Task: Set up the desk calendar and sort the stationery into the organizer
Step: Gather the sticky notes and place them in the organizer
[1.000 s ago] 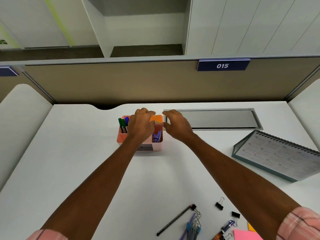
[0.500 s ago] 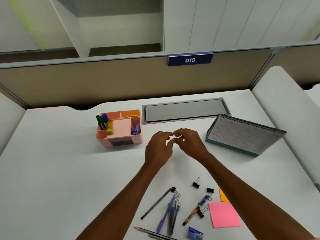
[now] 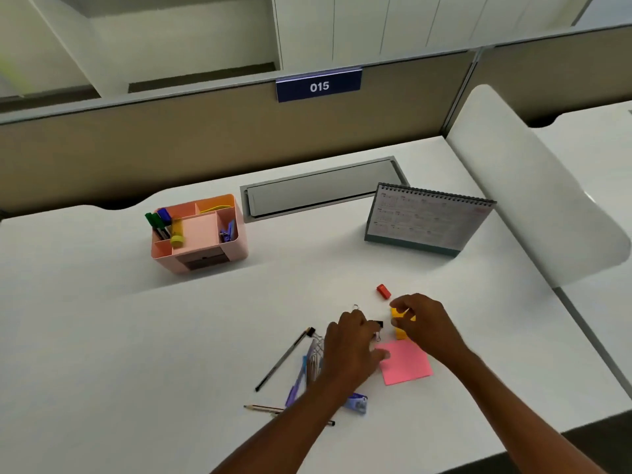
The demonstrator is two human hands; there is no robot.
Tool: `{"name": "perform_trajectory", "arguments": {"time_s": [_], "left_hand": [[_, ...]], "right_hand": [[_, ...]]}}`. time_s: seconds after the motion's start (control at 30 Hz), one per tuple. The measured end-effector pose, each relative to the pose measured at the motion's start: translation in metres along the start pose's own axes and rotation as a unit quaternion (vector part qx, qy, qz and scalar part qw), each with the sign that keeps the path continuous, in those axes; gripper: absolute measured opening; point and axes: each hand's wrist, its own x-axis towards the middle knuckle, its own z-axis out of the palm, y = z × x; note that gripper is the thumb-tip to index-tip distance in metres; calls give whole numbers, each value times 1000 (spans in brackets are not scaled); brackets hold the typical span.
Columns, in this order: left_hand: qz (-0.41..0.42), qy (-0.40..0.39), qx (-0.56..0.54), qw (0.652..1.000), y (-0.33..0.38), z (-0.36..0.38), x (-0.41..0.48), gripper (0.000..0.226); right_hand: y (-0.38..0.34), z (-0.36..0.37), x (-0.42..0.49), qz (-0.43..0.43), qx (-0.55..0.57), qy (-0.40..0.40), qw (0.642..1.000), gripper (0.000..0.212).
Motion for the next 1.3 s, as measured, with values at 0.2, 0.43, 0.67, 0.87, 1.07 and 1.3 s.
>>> {"name": "perform_trajectory", "arguments": {"time_s": [0.2,0.43,0.67,0.87,1.07,1.3], "left_hand": [[14,-39,99,994,21,37,-18,76],[-7,-45,117,992,30,42,-21,75],[-16,-16,34,999,31,44,-23,41],[-91,1,-137,986,24,39,-24,12],[-170,19,-315,934,7,31,-21,17],[-213,78,-401,887,-10,13,-14,14]], "right_hand": [[26,16,-45,32,-10,-11,999,41],[40,30,-67,54,-22,-5,998,50],[40,33,-75,91,-26,41,995,66],[45,26,-75,103,-6,20,994,34],[27,9,-68,147,133,18,980,14],[-9,-8,-46,143,229,5,963,12]]}}
